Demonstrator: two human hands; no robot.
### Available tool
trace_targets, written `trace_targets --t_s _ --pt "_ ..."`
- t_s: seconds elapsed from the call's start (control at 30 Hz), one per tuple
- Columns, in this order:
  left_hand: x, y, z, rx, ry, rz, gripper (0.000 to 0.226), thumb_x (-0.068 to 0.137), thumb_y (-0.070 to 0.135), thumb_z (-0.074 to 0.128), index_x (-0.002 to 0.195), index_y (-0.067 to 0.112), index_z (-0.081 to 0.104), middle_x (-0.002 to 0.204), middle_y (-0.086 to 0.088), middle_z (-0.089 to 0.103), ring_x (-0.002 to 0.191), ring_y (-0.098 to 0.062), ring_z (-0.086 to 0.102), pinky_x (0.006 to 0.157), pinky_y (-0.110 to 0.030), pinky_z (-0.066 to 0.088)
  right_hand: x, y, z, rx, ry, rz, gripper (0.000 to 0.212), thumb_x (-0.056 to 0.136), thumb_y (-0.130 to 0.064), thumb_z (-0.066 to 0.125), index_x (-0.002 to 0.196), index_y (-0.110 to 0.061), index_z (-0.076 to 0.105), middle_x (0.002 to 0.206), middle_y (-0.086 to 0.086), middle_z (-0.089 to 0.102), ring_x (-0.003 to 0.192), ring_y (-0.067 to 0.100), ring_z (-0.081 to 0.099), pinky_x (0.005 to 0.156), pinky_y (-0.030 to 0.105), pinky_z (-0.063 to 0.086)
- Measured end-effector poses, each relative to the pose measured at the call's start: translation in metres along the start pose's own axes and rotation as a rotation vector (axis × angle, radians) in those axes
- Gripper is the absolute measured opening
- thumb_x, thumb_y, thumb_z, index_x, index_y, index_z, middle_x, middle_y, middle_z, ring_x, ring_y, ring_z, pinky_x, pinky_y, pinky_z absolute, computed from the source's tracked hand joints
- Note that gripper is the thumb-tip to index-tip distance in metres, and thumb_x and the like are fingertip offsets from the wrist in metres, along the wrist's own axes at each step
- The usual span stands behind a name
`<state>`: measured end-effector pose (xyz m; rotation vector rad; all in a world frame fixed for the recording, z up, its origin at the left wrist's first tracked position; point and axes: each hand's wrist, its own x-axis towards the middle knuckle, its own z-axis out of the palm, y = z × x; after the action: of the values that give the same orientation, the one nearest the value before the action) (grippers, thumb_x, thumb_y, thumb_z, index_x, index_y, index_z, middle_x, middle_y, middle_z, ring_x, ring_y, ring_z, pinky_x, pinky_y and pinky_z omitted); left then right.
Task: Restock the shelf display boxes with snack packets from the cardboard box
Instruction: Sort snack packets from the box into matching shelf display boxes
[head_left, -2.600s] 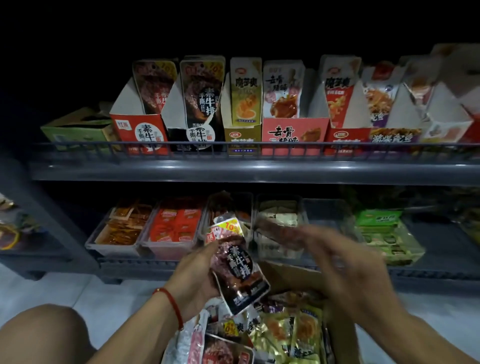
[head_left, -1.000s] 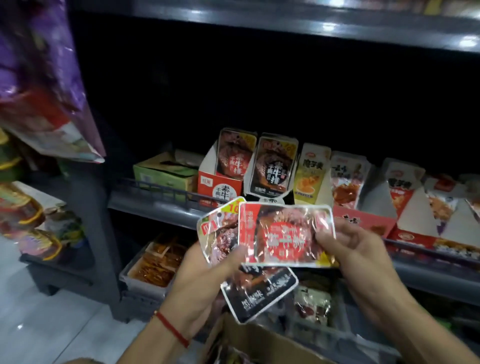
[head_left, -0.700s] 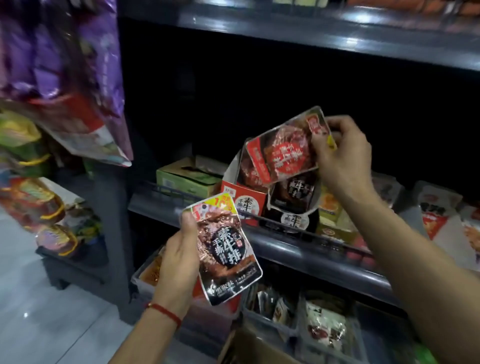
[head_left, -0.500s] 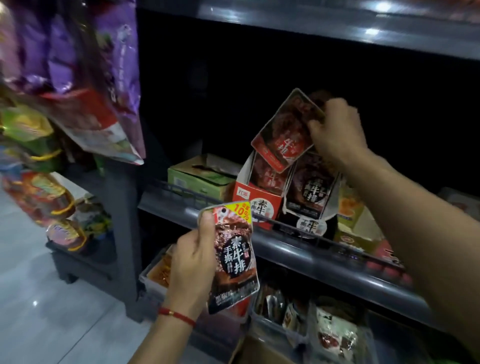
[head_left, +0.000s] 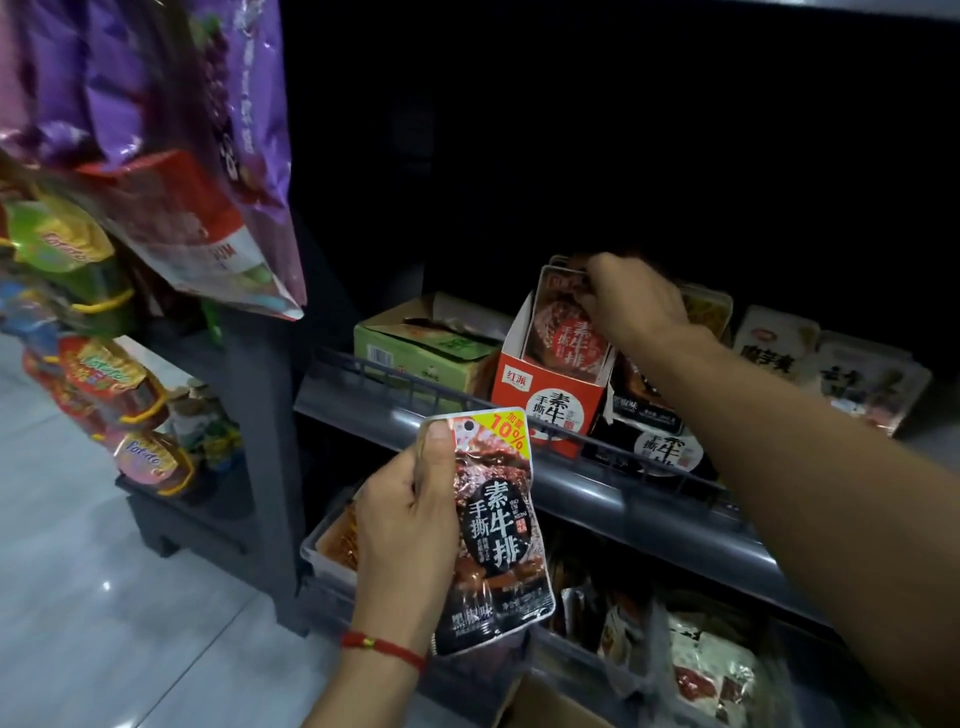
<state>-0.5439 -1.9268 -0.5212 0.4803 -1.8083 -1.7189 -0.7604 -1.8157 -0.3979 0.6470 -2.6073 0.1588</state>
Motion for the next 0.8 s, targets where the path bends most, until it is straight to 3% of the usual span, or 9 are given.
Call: trace_targets --t_s 0.1,0.27,0.4,0.47,0.57,0.67,0.8 --pt "0.001 0.002 0.001 -0.005 -0.004 -0.012 0.053 0.099 0.06 0.042 0.073 0.024 0.069 0.071 -0.007 0.073 0.067 -0.021 0.073 0.062 -0.041 0.059 0.001 0.0 0.001 -0.072 0.059 -0.017 0.011 0.103 -0.016 0.056 0.11 -0.008 0.058 0.104 0.016 0.065 0.084 0.032 0.057 0.067 0.038 0.041" --pt "-0.001 -0.001 0.003 -0.015 -0.022 -0.019 0.05 0.098 0.056 0.05 0.077 0.015 0.07 0.072 -0.008 0.075 0.069 -0.026 0.075 0.062 -0.047 0.059 -0.003 -0.004 0.001 -0.167 0.066 -0.108 0.014 0.099 -0.014 0.062 0.111 -0.007 0.061 0.098 0.015 0.064 0.078 0.027 0.055 0.066 0.037 0.041" --pt "-0.001 0.003 0.006 -0.098 -0.06 -0.087 0.044 0.098 0.053 0.053 0.078 0.021 0.076 0.075 -0.002 0.078 0.07 -0.018 0.076 0.058 -0.031 0.056 -0.005 -0.002 -0.003 -0.204 0.079 -0.123 0.016 0.102 -0.018 0.057 0.114 -0.008 0.062 0.086 0.007 0.054 0.071 0.021 0.051 0.063 0.035 0.04" --pt "-0.001 0.003 0.007 -0.123 -0.081 -0.118 0.043 0.098 0.053 0.054 0.078 0.023 0.077 0.075 -0.004 0.078 0.07 -0.02 0.077 0.06 -0.033 0.057 -0.009 -0.003 -0.005 -0.207 0.125 -0.156 0.027 0.103 -0.022 0.055 0.126 -0.01 0.059 0.098 0.01 0.059 0.08 0.025 0.057 0.064 0.037 0.043" --pt "-0.004 0.005 0.007 -0.168 -0.111 -0.144 0.043 0.097 0.051 0.057 0.08 0.019 0.079 0.076 -0.008 0.078 0.071 -0.025 0.077 0.067 -0.039 0.062 -0.023 -0.003 -0.013 -0.248 0.194 -0.331 0.042 0.1 -0.026 0.057 0.14 -0.015 0.053 0.131 0.013 0.057 0.114 0.03 0.057 0.09 0.045 0.05" --pt "-0.007 0.003 0.01 -0.131 -0.115 -0.113 0.049 0.095 0.055 0.054 0.077 0.017 0.077 0.072 -0.008 0.077 0.069 -0.027 0.076 0.063 -0.039 0.062 -0.064 -0.011 -0.023 -0.026 0.224 -0.505 0.031 0.1 -0.027 0.05 0.126 -0.016 0.062 0.122 0.005 0.061 0.107 0.02 0.058 0.088 0.042 0.053" --pt "-0.013 0.003 0.018 -0.111 -0.111 -0.063 0.053 0.094 0.06 0.05 0.074 0.02 0.077 0.071 -0.016 0.074 0.07 -0.037 0.073 0.059 -0.049 0.06 -0.145 -0.022 -0.015 0.339 -0.071 -0.427 0.036 0.103 -0.046 0.044 0.125 -0.023 0.061 0.117 -0.008 0.063 0.098 0.002 0.057 0.085 0.023 0.052"
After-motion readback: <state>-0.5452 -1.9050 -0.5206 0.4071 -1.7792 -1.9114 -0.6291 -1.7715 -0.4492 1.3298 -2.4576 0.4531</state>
